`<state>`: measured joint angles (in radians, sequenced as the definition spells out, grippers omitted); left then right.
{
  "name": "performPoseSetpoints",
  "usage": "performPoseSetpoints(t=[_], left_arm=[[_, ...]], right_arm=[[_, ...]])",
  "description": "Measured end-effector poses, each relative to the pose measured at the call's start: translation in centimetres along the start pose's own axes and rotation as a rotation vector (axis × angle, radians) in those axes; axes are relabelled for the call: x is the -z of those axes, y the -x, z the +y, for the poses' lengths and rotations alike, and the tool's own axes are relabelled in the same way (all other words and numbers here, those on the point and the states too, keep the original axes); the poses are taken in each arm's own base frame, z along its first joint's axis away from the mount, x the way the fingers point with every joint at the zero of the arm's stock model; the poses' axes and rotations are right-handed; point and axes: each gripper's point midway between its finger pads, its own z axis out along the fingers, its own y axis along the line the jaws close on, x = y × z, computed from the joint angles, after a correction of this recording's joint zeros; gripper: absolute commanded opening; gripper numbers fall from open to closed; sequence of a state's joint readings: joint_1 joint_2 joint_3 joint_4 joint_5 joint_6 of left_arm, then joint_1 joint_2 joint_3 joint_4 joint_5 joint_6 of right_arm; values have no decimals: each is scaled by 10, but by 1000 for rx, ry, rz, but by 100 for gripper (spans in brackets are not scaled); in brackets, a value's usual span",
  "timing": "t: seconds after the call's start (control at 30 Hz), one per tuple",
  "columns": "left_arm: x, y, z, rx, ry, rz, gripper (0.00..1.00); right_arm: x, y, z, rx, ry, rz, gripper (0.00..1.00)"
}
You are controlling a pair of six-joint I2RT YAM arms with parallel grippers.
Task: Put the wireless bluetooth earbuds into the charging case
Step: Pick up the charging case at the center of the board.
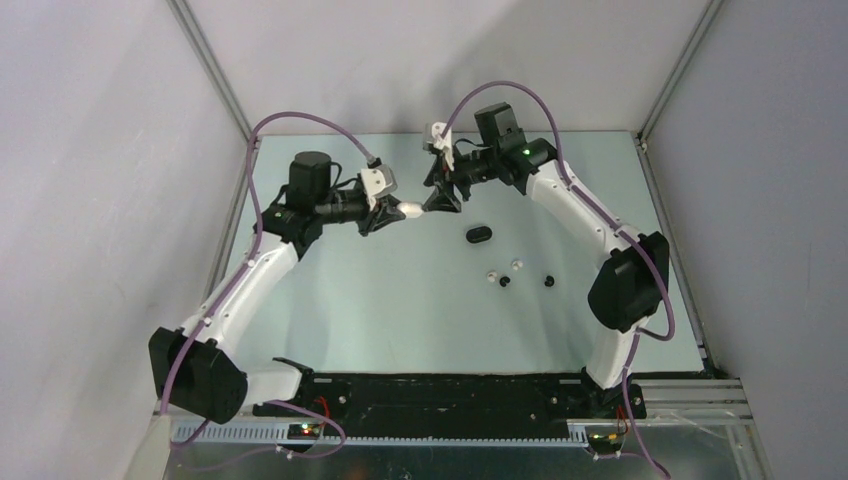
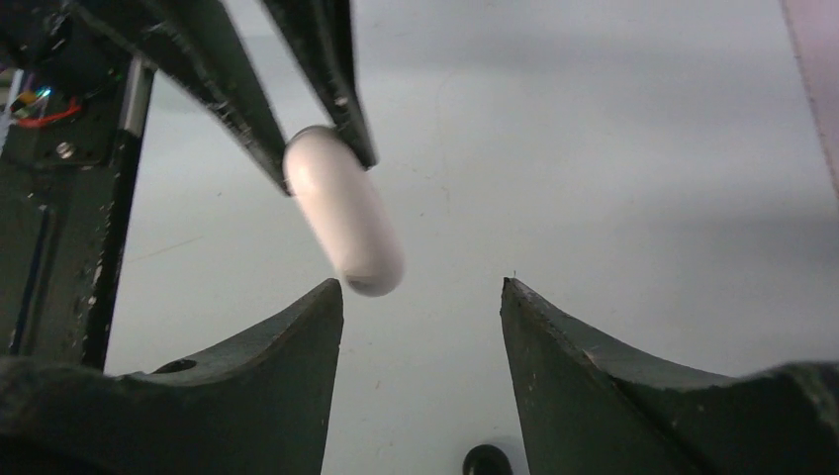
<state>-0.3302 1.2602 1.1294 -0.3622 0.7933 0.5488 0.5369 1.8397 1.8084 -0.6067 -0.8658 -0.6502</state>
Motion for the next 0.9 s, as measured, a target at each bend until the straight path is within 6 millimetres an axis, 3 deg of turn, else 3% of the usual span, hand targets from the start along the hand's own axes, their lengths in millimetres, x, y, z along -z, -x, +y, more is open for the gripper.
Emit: performPoseSetpoints(t=[0.27,0.43,0.57,0.7,0.8,0.9], left_arm=[[1,6,0,-9,-7,-15,0],[2,10,0,-13,-14,-24,0],[2,10,-1,-14,-18,-24,2],[1,9,-2,0,-26,-21,46],[0,9,3,23,-14,-13,57],[0,7,5,52,-5,-9,61]], right_arm=[[-9,-6,31,23,108,17,54],[-15,-3,37,27,125,16,50],[-16,-2,36,26,121,16,38],[-16,-3,33,20,107,21,21],[-15,-1,33,-2,103,15,19],[-14,3,29,-40,91,-4,18]])
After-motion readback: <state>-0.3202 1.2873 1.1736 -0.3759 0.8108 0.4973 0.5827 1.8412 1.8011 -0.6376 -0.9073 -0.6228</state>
